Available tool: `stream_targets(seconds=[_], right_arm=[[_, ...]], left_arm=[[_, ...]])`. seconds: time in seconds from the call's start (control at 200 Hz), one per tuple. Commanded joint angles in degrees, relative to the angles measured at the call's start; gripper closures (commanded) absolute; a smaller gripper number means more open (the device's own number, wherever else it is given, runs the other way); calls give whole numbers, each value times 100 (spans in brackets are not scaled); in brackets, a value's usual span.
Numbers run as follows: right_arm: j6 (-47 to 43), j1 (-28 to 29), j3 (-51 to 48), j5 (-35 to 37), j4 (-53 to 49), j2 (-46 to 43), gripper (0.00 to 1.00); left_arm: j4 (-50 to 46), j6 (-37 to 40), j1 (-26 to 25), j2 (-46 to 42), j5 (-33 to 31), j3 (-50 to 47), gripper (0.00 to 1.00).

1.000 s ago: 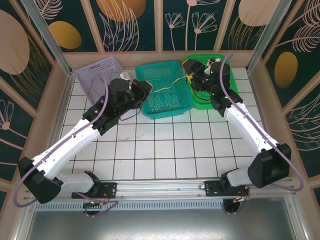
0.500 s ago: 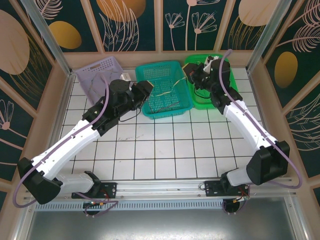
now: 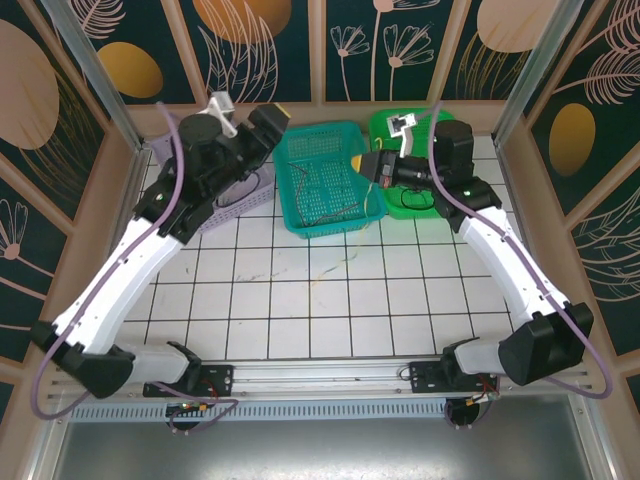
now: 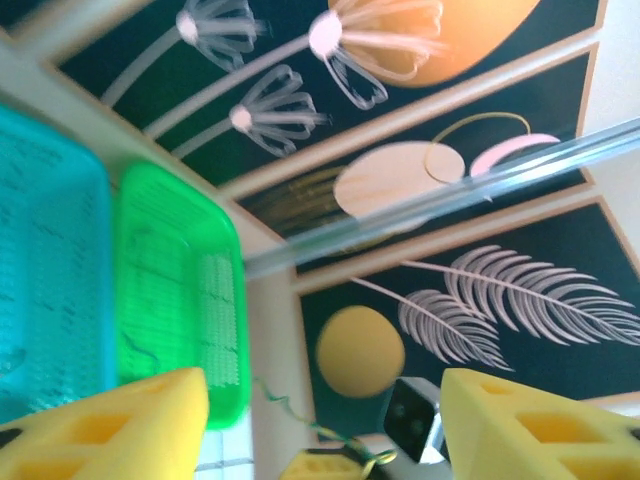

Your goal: Untangle the cables

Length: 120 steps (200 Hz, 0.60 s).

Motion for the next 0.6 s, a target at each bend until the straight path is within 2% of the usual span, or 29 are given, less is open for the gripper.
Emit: stream_targets(seconds=[0.0,0.095,0.19,0.375,0.5,0.596], right_arm=[[-1303,26,-27,-526,162,-94,100],[-1615,31,106,-809,246,101,100],[-1491,54,304,-1239,500,357,100],[-778,188,598,-1975,994,715,100],[-823,407,738,-2089,817,853,100],[-871,505,771,-2083,719,906,100]], left_arm=[[669,-984,-26,591,1256,85,44],[760,-1207,-104,955,1665,252,44],[949,-1487,-198,1197,1948,284,43],[1645,-2031,-260,1238,1987,-212,35],[2223,-2427,-256,1346,2065,-399,34],[2293,-2471,-256,1464,2094,-348,36]])
